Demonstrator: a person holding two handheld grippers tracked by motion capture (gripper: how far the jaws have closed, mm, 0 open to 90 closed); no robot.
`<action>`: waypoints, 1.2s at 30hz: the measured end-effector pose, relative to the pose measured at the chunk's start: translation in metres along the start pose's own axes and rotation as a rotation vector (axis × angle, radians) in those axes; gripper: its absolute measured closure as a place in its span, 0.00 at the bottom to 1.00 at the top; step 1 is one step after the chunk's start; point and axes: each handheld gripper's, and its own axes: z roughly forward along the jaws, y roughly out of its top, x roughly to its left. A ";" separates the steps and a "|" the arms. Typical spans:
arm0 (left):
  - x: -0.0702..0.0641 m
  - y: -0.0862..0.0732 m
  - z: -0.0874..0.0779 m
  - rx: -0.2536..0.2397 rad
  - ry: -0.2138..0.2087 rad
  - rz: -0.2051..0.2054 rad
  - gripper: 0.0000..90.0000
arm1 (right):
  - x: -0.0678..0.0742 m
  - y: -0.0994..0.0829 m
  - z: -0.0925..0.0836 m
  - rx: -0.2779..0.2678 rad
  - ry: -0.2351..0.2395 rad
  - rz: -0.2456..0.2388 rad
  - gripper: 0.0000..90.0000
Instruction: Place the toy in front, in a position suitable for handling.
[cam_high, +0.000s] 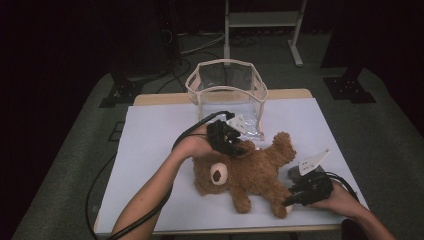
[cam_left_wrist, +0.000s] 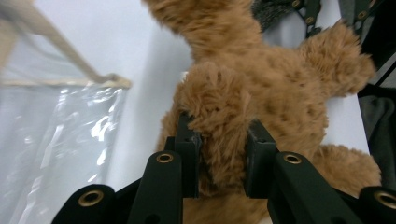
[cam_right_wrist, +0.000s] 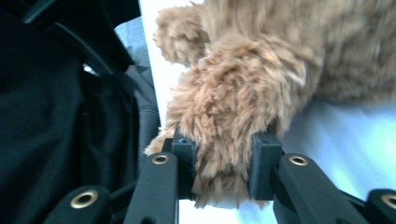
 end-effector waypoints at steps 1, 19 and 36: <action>0.001 -0.001 0.001 -0.015 -0.003 0.001 0.79 | 0.000 -0.001 0.000 -0.001 0.000 -0.002 0.70; -0.021 -0.059 -0.034 -0.113 0.066 -0.003 0.32 | 0.008 0.048 0.002 -0.075 -0.235 -0.123 0.41; -0.030 -0.117 0.000 -0.144 0.166 -0.020 0.08 | -0.006 0.051 0.013 -0.075 -0.329 -0.117 0.40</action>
